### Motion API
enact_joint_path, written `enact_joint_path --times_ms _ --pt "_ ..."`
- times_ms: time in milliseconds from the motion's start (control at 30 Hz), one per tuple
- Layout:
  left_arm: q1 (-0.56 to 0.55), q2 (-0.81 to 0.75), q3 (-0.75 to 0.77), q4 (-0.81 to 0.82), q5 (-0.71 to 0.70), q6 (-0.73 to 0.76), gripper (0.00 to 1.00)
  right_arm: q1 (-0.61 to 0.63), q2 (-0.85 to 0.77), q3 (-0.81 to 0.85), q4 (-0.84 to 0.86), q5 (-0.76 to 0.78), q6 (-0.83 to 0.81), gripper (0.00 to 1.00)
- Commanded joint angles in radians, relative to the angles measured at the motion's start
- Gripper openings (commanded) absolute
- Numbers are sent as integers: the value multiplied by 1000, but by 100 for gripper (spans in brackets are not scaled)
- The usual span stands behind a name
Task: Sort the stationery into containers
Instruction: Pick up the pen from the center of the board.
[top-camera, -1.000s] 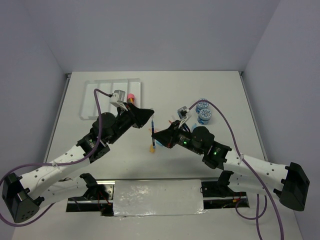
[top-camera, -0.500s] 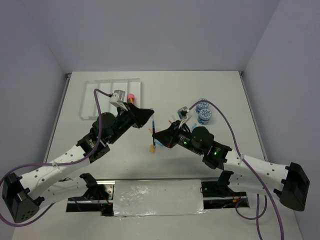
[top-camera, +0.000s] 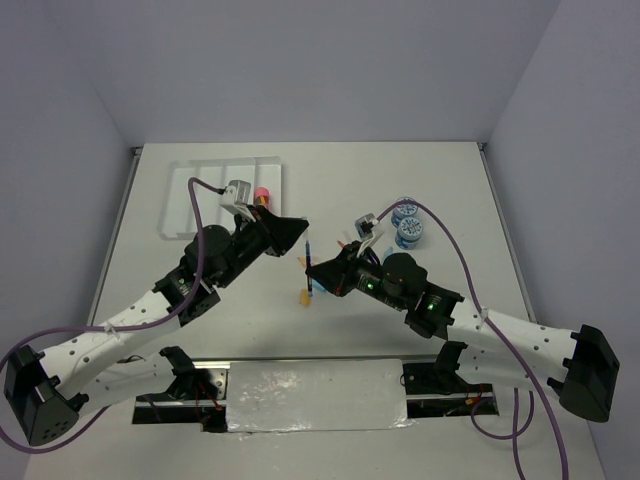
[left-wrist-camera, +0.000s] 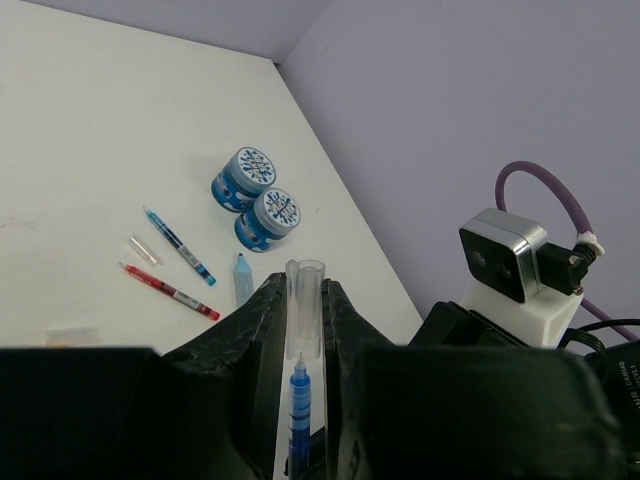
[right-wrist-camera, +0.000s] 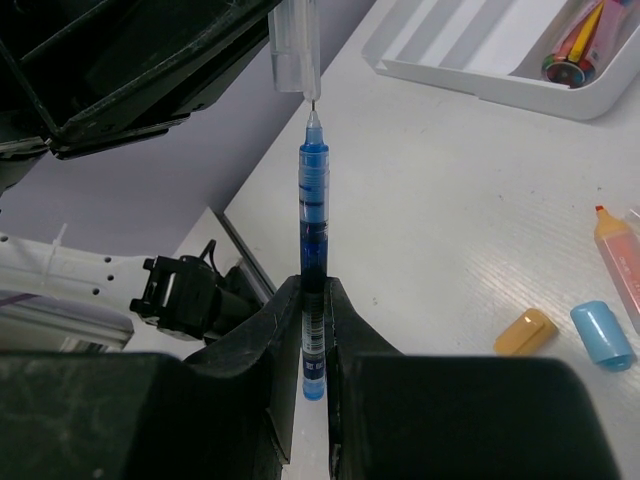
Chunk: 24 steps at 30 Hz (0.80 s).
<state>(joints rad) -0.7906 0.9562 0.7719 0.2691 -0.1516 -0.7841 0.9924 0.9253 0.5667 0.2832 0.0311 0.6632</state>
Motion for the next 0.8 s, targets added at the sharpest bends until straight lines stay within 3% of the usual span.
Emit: enact_joint_path --times_ms 0,767 --pt "-2 -1 -5 67 6 23 5 9 -3 53 10 21 -20 0" --pt "-2 4 -20 64 53 20 4 3 23 136 -53 76 -74 0"
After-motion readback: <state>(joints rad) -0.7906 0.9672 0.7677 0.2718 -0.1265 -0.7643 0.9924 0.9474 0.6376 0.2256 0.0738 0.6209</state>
